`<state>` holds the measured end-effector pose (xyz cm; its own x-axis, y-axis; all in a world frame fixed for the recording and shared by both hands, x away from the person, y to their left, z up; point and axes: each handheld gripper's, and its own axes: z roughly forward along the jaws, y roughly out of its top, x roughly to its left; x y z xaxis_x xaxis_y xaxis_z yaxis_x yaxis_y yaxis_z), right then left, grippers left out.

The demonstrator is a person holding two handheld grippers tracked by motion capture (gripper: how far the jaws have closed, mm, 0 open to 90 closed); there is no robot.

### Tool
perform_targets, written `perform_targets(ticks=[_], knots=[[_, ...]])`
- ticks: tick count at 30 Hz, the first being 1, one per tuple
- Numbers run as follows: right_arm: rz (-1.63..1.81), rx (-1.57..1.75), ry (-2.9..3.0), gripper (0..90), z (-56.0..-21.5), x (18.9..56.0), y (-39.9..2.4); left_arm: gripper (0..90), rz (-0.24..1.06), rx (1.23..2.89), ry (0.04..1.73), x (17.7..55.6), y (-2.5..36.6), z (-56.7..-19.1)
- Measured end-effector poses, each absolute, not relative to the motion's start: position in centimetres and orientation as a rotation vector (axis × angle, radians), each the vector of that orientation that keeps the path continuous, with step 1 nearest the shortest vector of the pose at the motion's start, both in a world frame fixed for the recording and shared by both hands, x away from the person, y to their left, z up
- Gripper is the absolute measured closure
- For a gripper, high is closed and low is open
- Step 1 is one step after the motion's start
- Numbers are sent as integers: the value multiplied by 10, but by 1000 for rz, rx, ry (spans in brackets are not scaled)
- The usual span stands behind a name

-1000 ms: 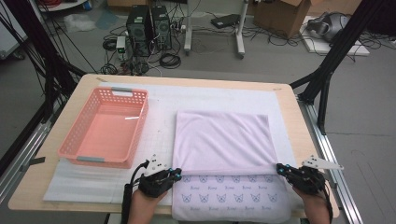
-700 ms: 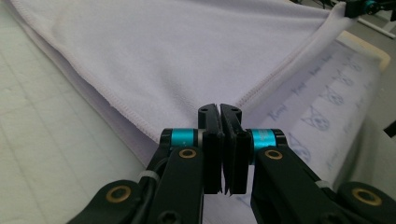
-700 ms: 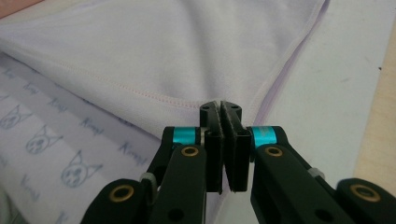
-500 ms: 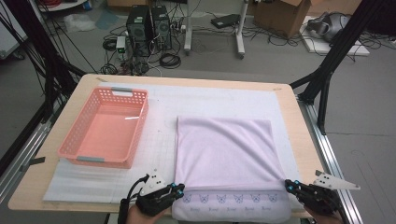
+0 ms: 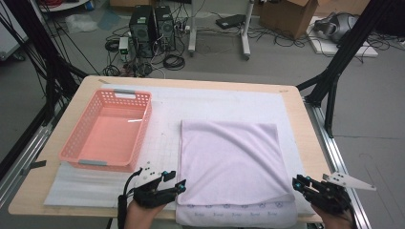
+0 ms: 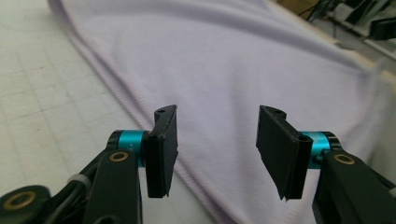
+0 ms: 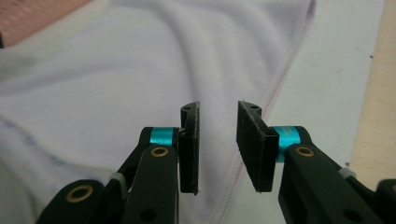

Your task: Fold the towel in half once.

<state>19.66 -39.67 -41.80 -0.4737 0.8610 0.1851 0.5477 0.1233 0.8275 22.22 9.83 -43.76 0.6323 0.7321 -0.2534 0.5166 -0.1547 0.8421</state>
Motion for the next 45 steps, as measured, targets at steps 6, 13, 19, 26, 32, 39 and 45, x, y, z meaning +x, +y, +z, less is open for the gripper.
perform_targets(ticks=[6,13,19,26,32,39,45], knots=[[1084,1421,2128,665,-438,217,-378,573,224,1933,986,229,78,-449],[982,1354,2161,857,-443,218,-369,873,376,1986,960,219,70,-452],[1024,1367,2109,857,-437,211,-375,879,327,1900,949,210,82,-442],[1078,1366,2109,861,-423,192,-380,879,253,1845,912,189,99,-431],[1084,1372,2149,863,-416,168,-383,878,214,1859,888,174,107,-429],[1073,1377,2193,823,-418,144,-382,832,153,1860,870,154,112,-432],[1142,1357,2096,705,-414,162,-384,554,201,1768,917,182,113,-430]])
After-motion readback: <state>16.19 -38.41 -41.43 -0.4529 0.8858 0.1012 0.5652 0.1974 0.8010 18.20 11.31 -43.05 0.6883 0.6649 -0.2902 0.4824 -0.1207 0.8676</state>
